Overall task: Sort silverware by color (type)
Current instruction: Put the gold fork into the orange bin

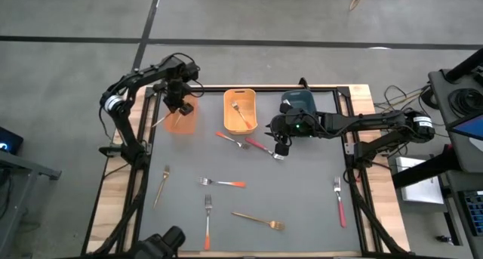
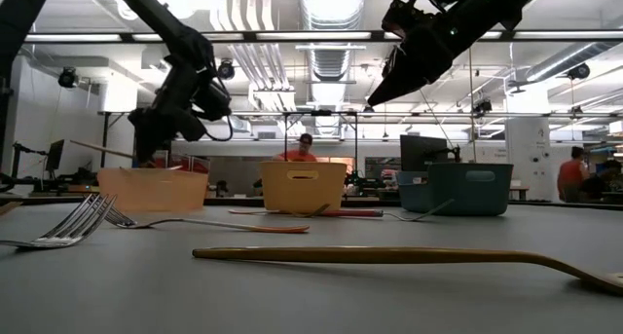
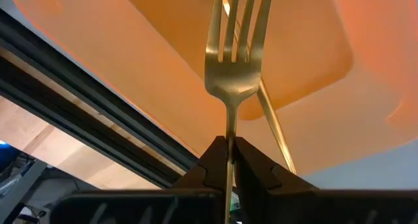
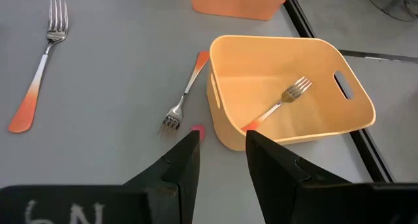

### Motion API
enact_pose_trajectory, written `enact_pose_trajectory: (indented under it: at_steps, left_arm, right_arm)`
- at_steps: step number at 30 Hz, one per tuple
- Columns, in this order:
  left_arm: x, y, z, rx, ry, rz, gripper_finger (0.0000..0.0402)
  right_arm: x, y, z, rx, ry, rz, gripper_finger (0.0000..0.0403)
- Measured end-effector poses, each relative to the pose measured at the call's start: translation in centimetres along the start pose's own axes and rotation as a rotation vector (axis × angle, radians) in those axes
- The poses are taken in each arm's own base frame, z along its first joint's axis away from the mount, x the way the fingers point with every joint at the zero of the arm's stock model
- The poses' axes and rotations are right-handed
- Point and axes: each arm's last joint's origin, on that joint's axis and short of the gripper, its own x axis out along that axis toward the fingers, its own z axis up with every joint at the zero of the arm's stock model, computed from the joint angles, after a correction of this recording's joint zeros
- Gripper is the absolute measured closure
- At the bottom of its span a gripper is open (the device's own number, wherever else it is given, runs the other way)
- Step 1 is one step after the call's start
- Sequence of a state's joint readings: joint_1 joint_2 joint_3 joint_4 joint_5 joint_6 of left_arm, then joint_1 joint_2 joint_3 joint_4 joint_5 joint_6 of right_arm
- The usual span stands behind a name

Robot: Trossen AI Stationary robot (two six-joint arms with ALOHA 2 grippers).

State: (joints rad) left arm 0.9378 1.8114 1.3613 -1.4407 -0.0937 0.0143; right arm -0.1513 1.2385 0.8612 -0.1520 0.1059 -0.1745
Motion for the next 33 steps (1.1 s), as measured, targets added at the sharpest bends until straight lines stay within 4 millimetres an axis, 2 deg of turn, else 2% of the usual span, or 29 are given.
enact_pose_trajectory:
  at_steps: [9,22,33]
  left_arm:
    - [1.3,-0.1,1.1,0.018,0.044,0.0,0.0401]
    - [0.1,0.0,3.3,0.023,0.009,0.001,0.0401]
    - [1.8,-0.1,4.3,0.043,0.08,-0.002,0.0401]
  right_arm:
    - [0.0,0.0,0.0,-0.006,0.0,0.0,0.0287]
    - [0.0,0.0,0.0,-0.012,-0.001,-0.001,0.0287]
    - [0.0,0.0,0.0,-0.012,-0.001,-0.001,0.0287]
